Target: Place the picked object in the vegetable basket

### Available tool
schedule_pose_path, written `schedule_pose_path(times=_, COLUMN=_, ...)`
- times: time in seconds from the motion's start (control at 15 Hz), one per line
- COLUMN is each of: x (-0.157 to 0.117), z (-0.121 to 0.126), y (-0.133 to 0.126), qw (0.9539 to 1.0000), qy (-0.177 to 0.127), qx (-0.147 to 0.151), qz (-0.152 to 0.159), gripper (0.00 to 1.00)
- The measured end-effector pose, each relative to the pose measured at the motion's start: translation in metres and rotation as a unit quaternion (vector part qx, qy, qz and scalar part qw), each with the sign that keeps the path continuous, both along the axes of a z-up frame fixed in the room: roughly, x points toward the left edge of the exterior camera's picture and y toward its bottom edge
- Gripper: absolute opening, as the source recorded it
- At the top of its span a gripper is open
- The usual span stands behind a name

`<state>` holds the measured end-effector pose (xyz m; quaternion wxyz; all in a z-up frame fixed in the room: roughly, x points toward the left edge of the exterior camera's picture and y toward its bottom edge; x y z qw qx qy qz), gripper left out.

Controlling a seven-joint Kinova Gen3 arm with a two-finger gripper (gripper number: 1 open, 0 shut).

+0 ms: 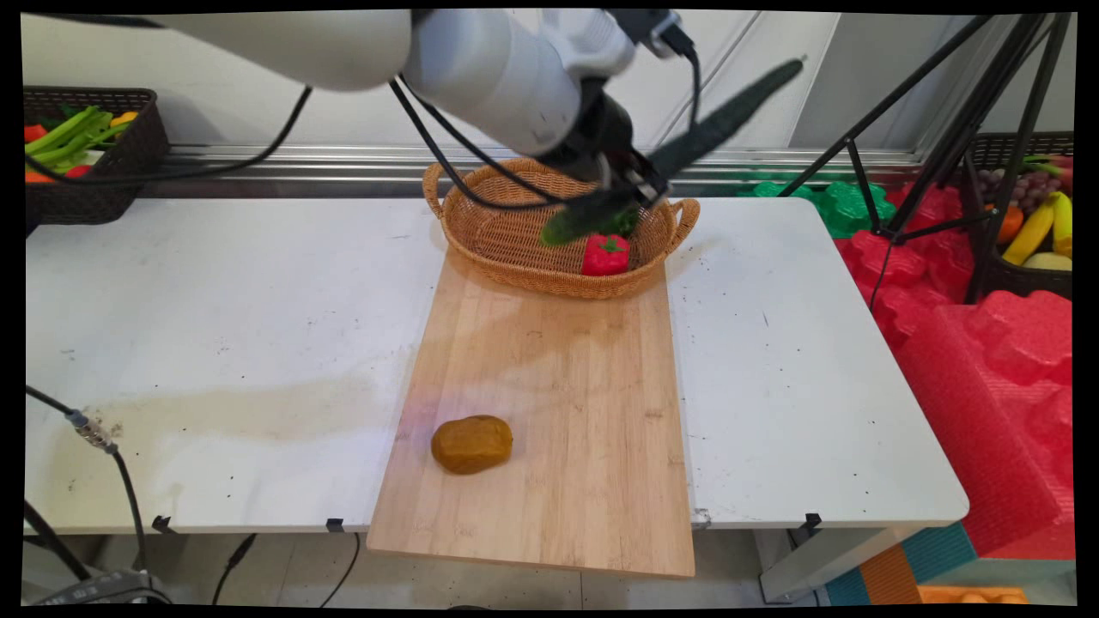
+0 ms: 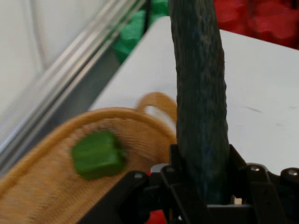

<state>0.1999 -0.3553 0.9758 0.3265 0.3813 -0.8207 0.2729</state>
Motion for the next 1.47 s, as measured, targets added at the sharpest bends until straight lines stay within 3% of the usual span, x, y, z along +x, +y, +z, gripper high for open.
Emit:
schedule_pose_path(times=0.33, x=0.046, z=-0.008, y=-0.048, qw=0.9991, qy=-0.021, qx=-0.017, qz=0.032, gripper=0.0)
schedule_pose_path(times=0.73, x=0.098, z=-0.046, y=-0.096, qw=0.9964, qy=-0.042, qx=-0.009, qz=0.073, gripper=0.0)
schedule_pose_path(times=1.47, x=0.135, z=-0.12, y=-0.144, qw=0.9973, qy=-0.03, qx=0.018, qz=0.065, gripper=0.0)
